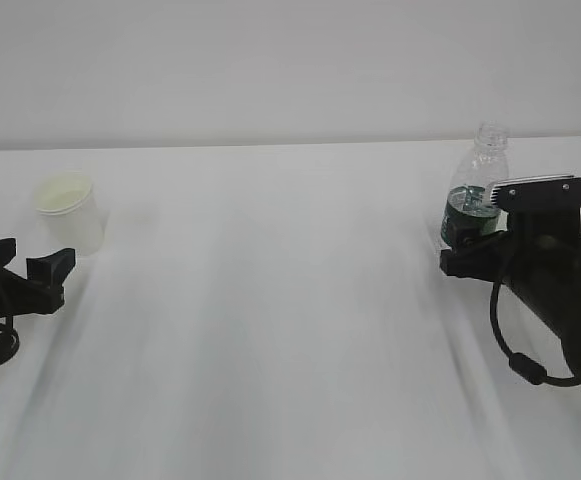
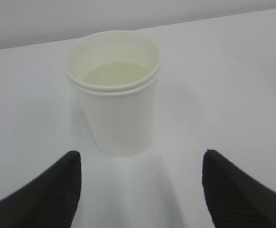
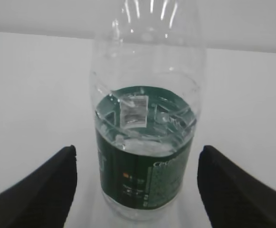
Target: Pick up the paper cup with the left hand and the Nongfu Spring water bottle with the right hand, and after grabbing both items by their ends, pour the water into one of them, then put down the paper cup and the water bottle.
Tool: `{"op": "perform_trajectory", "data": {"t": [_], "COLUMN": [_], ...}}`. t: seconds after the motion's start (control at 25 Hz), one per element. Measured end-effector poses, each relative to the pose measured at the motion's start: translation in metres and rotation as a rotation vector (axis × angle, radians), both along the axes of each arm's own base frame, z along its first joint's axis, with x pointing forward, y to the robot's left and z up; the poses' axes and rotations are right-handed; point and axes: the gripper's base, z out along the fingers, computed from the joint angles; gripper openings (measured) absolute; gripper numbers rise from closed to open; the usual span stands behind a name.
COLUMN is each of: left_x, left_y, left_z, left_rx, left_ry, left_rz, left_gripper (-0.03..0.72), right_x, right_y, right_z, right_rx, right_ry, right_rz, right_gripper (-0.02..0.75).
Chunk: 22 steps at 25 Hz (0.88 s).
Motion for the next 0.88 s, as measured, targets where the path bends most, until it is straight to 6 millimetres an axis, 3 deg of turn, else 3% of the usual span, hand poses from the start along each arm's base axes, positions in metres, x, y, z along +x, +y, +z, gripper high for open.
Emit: {"op": "perform_trajectory", "data": {"t": [0.32,0.88], "left_x": [-0.005,-0.025], "left_y": [0.000,0.003], "left_z": [0.022,0.107], "left_rx": [-0.012,-0.015], "left_ry": [-0.063,-0.249], "left_rz": [0.002,0.014], "left_gripper": [0.568,0.568], "right_x": [-0.003,-0.009], "right_y": [0.000,0.000], "right_z": [0.019,0.069], "right_rx": [-0.006,0.006], "right_ry": [0.003,-0.070], "right_rz": [0.013,0.027], "right_gripper": [0.592,0.593]}}
